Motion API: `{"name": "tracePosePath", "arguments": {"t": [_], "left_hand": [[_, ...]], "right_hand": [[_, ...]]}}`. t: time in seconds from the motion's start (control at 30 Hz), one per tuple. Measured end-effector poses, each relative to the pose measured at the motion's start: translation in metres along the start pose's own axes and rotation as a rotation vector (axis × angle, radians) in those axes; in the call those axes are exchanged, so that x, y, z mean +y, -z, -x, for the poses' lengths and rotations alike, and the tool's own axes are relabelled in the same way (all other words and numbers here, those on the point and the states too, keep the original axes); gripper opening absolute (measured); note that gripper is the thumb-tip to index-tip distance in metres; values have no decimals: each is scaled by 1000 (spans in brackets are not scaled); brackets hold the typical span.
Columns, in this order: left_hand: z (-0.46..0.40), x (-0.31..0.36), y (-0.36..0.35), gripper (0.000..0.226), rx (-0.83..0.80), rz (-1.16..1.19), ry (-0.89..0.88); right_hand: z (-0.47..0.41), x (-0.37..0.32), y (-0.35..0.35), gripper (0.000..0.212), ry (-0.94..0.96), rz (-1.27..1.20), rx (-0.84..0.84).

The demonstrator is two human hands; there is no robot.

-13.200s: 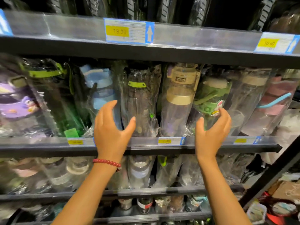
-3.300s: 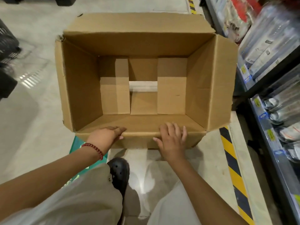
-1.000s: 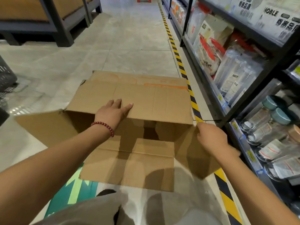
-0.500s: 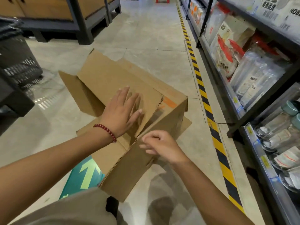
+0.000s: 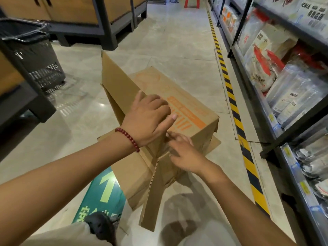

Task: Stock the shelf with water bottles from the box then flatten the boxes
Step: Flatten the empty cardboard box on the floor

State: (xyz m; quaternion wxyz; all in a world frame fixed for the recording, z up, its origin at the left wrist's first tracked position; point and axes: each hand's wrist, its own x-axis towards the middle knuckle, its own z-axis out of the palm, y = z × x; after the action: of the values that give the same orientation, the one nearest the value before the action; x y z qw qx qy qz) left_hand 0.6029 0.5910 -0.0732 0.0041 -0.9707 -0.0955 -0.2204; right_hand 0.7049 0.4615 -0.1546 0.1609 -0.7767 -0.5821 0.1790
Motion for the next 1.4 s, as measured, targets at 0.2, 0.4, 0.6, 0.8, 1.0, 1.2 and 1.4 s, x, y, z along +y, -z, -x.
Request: {"name": "tracePosePath", "arguments": {"t": [0.2, 0.4, 0.6, 0.8, 1.0, 1.2, 1.4], "left_hand": [[11, -9, 36, 78, -200, -126, 190], [30, -6, 25, 81, -630, -53, 335], [56, 44, -43, 122, -906, 47, 312], [55, 29, -62, 126, -940, -163, 192], [52, -17, -55, 100, -865, -225, 92], [62, -89, -46, 117, -849, -346, -115], [63, -108, -39, 103, -806, -407, 95]], "right_hand": [[-8, 16, 14, 56, -82, -35, 19], [-20, 65, 40, 66, -501, 117, 219], [-30, 105, 59, 85, -658, 96, 133], [-26, 113, 50, 90, -615, -51, 212], [-16, 89, 37, 87, -694, -131, 337], [14, 37, -1, 78, -783, -217, 568], [31, -5, -42, 45, -612, -394, 653]]}}
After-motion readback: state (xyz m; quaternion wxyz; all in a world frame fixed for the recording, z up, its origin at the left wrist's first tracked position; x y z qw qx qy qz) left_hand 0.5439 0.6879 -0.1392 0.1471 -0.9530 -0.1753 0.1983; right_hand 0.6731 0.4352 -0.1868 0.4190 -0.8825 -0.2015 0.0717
